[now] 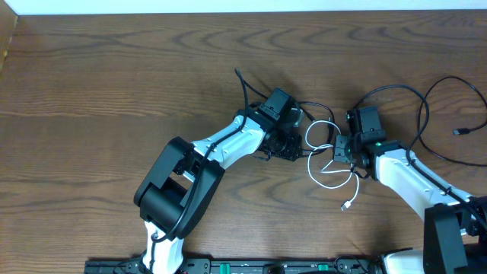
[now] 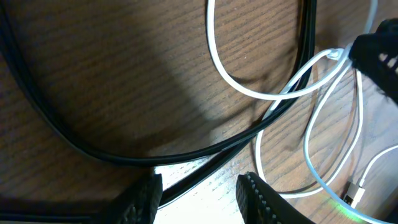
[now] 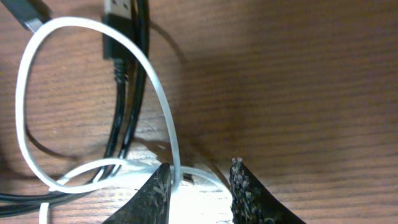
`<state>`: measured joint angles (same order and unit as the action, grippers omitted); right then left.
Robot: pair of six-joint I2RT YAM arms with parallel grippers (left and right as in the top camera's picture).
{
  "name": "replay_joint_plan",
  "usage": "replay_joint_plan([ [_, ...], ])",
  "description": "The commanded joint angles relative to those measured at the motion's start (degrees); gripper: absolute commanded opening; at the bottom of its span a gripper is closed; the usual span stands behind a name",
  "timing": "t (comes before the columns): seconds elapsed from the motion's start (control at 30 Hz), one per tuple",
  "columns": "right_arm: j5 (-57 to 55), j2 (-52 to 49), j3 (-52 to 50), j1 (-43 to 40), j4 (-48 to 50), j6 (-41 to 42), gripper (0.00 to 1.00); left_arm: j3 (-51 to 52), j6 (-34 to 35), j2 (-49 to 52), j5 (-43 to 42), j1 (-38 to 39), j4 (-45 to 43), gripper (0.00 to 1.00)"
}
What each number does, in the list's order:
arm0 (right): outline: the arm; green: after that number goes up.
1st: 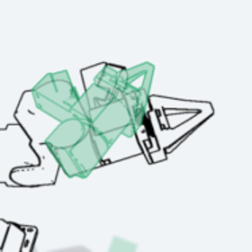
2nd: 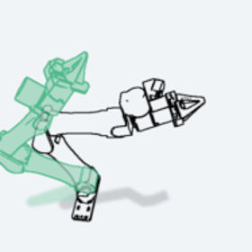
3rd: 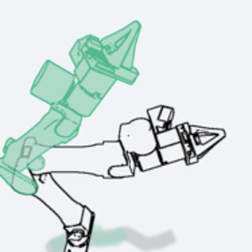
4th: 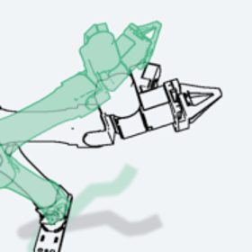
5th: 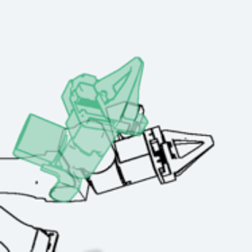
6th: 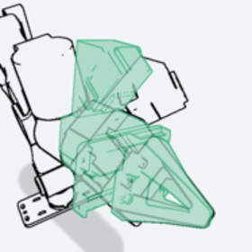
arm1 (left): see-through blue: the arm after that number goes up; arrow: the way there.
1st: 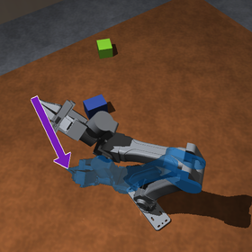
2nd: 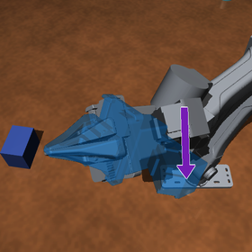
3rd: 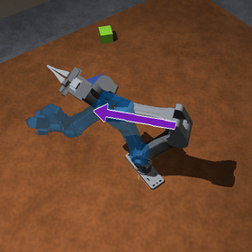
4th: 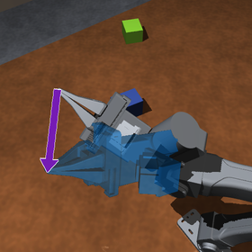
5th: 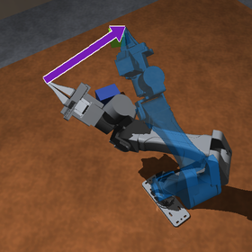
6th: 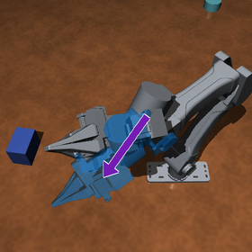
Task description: Untangle cables
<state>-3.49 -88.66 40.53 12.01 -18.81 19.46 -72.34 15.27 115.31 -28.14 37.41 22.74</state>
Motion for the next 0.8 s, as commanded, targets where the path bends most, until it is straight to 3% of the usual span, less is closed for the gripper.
replay_joint_plan([
  [0.0, -0.9, -0.2, -2.3, -0.3, 0.0, 1.9, 0.26, 0.5, 0.5, 0.5, 0.4, 0.0, 0.0, 0.44],
  [0.23, 2.6, -0.2, -5.0, -0.3, -0.6, 3.2, 0.24, 0.5, 0.5, 0.5, 0.4, 0.0, 0.1, 0.44],
  [0.4, 2.6, -0.2, -5.0, -0.3, -1.9, 3.3, 0.01, 0.5, 0.5, 0.5, 0.3, 0.0, 0.1, 0.44],
  [0.77, 1.0, -0.2, -5.0, -0.3, -6.4, 3.3, 0.01, 0.5, 0.5, 0.5, 0.4, -0.2, -5.5, 0.44],
])
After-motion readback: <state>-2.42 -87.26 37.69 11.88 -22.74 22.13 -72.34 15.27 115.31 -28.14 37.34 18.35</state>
